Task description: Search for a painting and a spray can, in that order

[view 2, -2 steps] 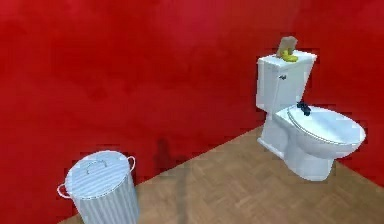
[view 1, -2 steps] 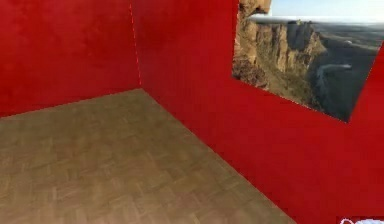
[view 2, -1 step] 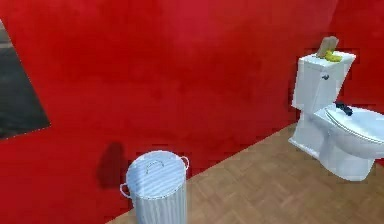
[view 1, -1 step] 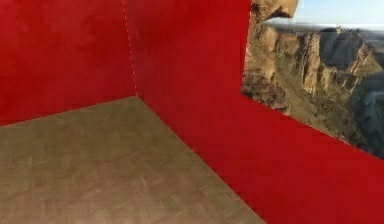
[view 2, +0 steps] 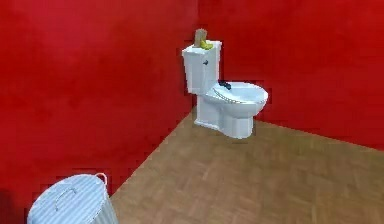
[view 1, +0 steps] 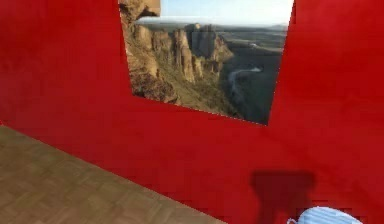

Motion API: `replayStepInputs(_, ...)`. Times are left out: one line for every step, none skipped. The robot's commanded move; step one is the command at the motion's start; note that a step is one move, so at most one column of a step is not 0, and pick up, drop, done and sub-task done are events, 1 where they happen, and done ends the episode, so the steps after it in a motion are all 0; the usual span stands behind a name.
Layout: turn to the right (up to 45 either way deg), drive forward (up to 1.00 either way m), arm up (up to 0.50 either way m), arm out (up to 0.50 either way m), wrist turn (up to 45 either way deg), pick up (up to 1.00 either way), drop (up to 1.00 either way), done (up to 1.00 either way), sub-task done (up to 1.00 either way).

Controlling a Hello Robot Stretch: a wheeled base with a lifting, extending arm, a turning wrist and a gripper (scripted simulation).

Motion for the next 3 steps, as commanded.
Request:
replayStepInputs(0.0, 0.15, 0.0, 0.0, 0.0, 0.0, 0.0, 0.0, 0.0)
replayStepInputs(0.0, 0.0, 0.0, 0.0, 0.0, 0.0, 0.0, 0.0, 1.0)
replayStepInputs(45.0, 0.0, 0.0, 0.0, 0.0, 0.0, 0.0, 0.0, 0.0)
